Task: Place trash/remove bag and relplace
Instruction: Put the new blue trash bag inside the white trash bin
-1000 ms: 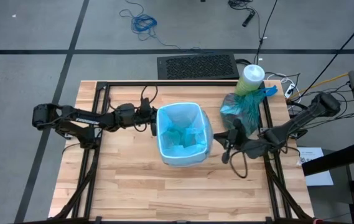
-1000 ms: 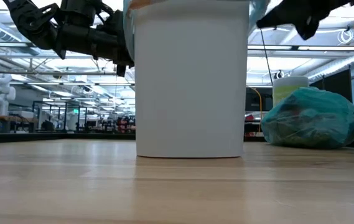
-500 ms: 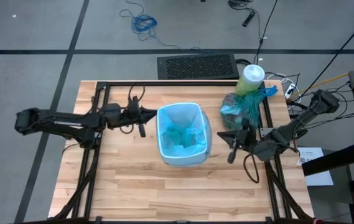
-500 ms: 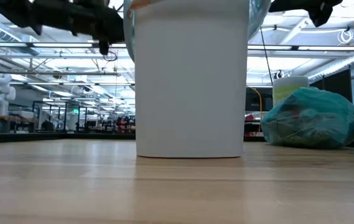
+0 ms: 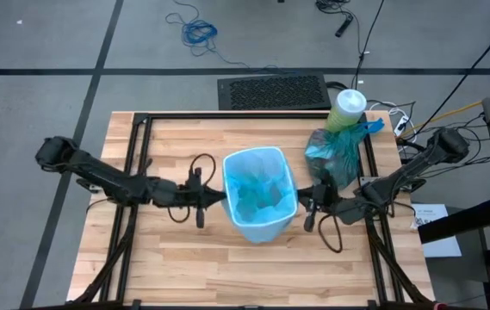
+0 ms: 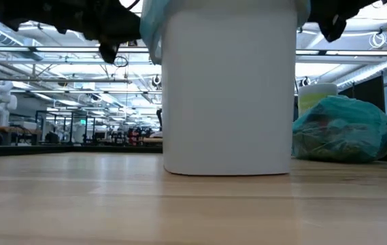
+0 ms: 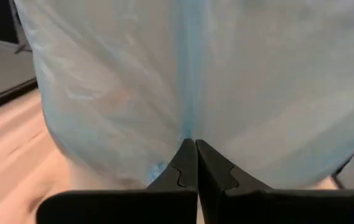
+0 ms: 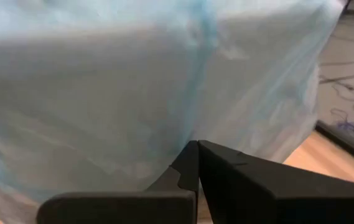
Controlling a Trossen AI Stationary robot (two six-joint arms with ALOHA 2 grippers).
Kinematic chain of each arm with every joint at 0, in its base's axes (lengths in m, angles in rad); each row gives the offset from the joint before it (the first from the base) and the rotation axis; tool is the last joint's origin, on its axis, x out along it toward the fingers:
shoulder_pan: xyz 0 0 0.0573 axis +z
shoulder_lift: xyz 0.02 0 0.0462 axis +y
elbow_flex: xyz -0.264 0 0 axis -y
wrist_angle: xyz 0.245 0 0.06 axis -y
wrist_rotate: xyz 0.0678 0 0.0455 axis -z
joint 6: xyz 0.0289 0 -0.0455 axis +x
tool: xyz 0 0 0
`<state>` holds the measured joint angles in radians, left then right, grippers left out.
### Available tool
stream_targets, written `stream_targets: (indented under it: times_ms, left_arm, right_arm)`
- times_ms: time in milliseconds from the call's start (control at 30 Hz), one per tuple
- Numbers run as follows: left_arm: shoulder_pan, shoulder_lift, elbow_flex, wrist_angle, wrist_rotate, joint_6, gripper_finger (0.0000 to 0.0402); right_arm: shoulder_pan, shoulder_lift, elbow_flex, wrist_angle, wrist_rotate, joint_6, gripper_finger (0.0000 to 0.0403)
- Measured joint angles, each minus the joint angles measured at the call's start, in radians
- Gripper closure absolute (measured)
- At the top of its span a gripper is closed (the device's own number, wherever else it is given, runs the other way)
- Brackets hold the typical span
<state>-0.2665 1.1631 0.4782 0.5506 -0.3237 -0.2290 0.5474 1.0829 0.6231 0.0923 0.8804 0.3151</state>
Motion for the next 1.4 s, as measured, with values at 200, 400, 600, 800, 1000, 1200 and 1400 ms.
stream_targets:
  times_ms: [200, 400, 600, 800, 1000, 1200, 1400]
  left_arm:
    - [-0.048, 0.061, 0.000, -0.006, -0.144, 0.000, 0.0402]
    - [-0.050, 0.119, 0.000, 0.017, -0.184, -0.001, 0.0402]
    - [-0.053, 0.096, 0.000, 0.004, -0.203, 0.024, 0.0402]
    - [-0.076, 0.015, 0.000, -0.087, -0.232, 0.029, 0.0402]
    - [-0.112, -0.073, -0.001, -0.215, -0.325, 0.027, 0.0402]
    - [-0.120, -0.159, -0.001, -0.216, -0.348, 0.028, 0.0402]
    - [-0.120, -0.238, -0.001, -0.228, -0.339, 0.062, 0.0402]
  right_arm:
    - [-0.013, 0.062, 0.000, -0.010, -0.053, 0.072, 0.0403]
    - [-0.010, 0.111, 0.000, -0.020, -0.077, 0.137, 0.0403]
    - [0.037, 0.080, 0.000, -0.027, -0.076, 0.129, 0.0403]
    - [0.115, -0.038, 0.039, -0.067, -0.062, 0.054, 0.0403]
    - [0.177, -0.120, 0.125, -0.080, -0.063, -0.115, 0.0403]
    - [0.107, -0.057, 0.403, -0.266, -0.129, -0.285, 0.0403]
    - [-0.088, 0.201, 0.875, -0.759, -0.392, -0.398, 0.0403]
